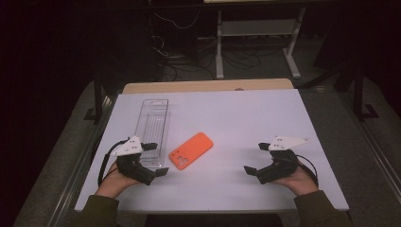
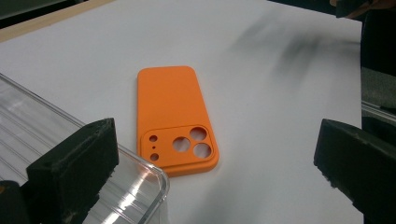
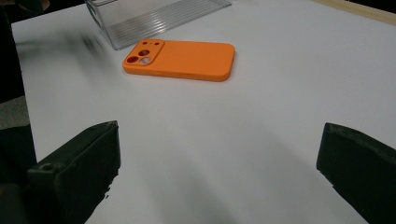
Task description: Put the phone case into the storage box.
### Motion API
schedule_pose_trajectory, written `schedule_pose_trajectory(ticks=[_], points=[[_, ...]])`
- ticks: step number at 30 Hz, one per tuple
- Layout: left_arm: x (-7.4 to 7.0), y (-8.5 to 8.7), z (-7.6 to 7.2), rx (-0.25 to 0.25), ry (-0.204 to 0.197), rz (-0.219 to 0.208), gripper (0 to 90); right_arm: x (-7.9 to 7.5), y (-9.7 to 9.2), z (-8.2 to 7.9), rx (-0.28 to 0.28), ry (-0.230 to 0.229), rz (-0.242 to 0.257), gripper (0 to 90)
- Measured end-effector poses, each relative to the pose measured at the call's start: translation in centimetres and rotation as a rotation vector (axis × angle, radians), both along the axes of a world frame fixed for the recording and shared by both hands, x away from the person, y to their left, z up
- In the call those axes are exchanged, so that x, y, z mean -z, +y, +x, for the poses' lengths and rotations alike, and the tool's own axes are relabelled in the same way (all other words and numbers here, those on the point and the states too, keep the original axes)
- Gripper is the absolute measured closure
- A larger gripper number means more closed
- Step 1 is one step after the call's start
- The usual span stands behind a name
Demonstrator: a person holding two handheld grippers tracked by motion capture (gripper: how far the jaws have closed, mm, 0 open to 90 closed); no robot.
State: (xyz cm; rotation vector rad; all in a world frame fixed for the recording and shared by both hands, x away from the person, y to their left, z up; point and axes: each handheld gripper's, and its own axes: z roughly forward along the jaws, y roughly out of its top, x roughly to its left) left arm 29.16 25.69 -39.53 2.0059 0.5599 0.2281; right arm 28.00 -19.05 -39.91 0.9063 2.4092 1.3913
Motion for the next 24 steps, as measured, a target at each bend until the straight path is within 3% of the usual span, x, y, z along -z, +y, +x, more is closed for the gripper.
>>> schedule_pose_trajectory(ticks=[8, 17, 24], points=[[-0.18, 0.0, -0.01, 0.001, -0.003, 0.004, 0.0, 0.07, 0.0, 0.07, 0.002, 0.008, -0.003, 0.0], [-0.5, -0.12, -0.1, -0.009, 0.002, -0.026, 0.0, 0.19, 0.27, 0.17, -0.005, 0.002, -0.016, 0.0], [-0.69, -0.85, 0.23, -0.004, 0.003, -0.013, 0.0, 0.22, 0.3, 0.2, -0.006, 0.002, -0.015, 0.0]])
